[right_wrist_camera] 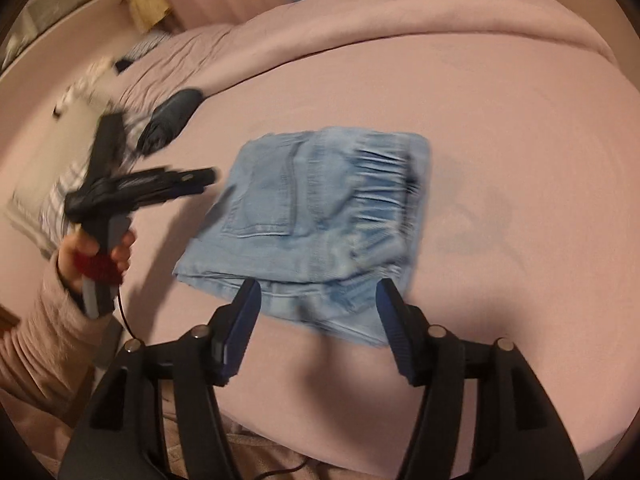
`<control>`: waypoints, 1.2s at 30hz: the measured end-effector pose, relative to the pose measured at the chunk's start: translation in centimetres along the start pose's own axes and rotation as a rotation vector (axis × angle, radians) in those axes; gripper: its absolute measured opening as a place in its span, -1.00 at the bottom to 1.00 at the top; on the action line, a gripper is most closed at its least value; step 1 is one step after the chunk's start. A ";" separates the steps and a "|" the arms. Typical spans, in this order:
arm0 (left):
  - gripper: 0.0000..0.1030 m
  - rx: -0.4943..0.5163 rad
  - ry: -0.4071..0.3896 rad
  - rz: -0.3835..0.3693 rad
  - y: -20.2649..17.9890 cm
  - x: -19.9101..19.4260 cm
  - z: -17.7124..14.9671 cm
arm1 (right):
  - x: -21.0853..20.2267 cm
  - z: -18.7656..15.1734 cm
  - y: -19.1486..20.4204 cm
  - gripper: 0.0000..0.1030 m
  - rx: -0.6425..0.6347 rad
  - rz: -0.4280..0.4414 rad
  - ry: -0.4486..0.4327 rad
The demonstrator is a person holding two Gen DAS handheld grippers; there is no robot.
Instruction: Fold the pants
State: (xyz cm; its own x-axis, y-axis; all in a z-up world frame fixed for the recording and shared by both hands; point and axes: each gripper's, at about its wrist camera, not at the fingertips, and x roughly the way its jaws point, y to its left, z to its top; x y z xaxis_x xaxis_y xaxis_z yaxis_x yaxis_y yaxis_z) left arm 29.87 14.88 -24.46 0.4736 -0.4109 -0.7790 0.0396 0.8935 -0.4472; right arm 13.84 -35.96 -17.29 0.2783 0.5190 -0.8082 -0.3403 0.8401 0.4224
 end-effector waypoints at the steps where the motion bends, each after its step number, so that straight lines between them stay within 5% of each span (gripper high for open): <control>1: 0.16 -0.013 0.004 -0.014 0.2 -0.1 -0.3 | 0.3 -0.2 -0.8 0.22 0.050 0.002 0.004; 5: 0.22 -0.050 0.041 -0.064 0.2 0.3 -2.0 | 1.4 -1.3 -3.9 0.26 0.259 0.089 0.020; 9: 0.25 -0.072 0.102 -0.111 0.3 1.2 -3.5 | 2.8 -0.9 -4.6 0.34 0.315 0.132 0.025; 16: 0.31 -0.092 0.131 -0.152 0.5 1.4 -4.1 | 4.3 1.3 -3.8 0.41 0.278 0.125 0.048; 31: 0.30 -0.040 0.098 -0.119 -0.6 1.6 -4.8 | 6.6 2.9 -2.9 0.43 0.214 0.137 0.039; 36: -0.08 -0.033 0.085 -0.088 -0.7 1.5 -5.1 | 6.6 2.6 -1.9 0.17 0.167 0.103 0.026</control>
State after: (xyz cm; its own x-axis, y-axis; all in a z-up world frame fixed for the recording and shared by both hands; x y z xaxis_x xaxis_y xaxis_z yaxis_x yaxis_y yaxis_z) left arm 26.09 12.67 -27.56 0.3934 -0.5022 -0.7701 0.0482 0.8477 -0.5283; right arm 18.64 -33.78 -22.37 0.2258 0.6014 -0.7664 -0.2111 0.7982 0.5642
